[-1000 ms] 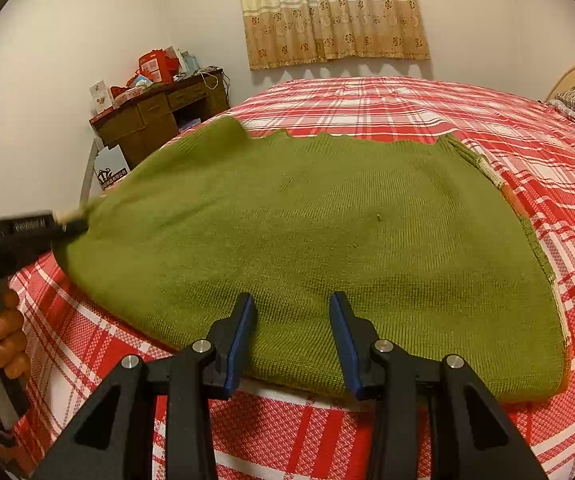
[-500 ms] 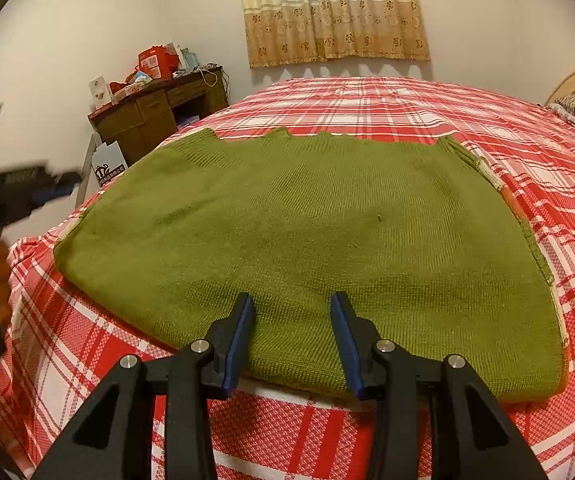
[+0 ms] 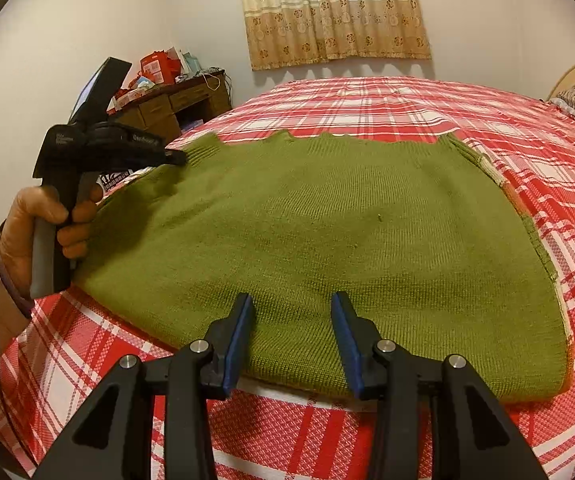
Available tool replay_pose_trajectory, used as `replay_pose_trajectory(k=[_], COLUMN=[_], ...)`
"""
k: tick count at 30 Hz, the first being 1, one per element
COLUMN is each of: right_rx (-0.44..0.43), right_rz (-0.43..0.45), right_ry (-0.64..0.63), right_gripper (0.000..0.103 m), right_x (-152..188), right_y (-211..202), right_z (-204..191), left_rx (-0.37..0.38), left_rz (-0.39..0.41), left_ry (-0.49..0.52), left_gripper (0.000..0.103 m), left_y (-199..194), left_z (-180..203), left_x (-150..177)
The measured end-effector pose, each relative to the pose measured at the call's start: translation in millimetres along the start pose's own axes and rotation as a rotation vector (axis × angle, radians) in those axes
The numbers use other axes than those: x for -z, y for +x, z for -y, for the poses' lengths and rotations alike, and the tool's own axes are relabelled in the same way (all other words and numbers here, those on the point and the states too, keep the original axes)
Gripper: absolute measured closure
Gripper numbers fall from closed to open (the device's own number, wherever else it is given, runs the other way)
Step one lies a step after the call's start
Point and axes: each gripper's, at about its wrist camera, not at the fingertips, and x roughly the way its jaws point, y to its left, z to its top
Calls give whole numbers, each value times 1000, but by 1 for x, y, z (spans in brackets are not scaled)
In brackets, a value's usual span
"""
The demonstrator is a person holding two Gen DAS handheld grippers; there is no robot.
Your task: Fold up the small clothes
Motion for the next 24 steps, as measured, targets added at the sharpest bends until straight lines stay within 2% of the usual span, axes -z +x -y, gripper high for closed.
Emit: replay_pose_trajectory(k=[2,3,4,6,7,8,9,11,13,15,16,17,21,24], right_rx=[-2,-3,-4,-6,-6,-6,-8,-8,-4,-3,-3,-3,-2,-3], right_rz=[1,1,1,1,1,1,2,3,3,3,4,3,3,3], right_ry=[-1,0,0,1,1,1,2,3,-1,-4,-4,-4,-5,-4], right_gripper=[59,59,59,59,59,59,59,59,59,59,59,59,58,58], right_x=[0,0,0,0,-1,-1,-1,0,0,1,1,1,1,1], right_y=[0,0,0,1,1,1,1,1,1,1,1,1,1,1], right_z=[-1,-1,-1,1,1,1,1,0,0,-1,-1,-1,-2,-1], left_rx=[-31,-77,-160,-322,-350,-345,-335,-306,-269,-207,-168,-140,-70,-56], left_rz=[45,85,137,209,207,172,149,133,116,93,69,45,-100,-74], left_ry=[12,20,37,53,49,38,23,-8,-24,-71,-105,-129,-210,-217], left_gripper=[98,98,98,91,87,73,65,65,57,36,30,27,27,27], left_y=[-10,-16,-22,-27,-27,-24,-23,-27,-34,-38,-36,-30,-1,-3], left_z=[1,2,3,2,-1,-8,-14,-25,-35,-47,-52,-53,-59,-51], left_x=[-5,-8,-12,-19,-23,-27,-29,-28,-20,-9,-2,5,31,36])
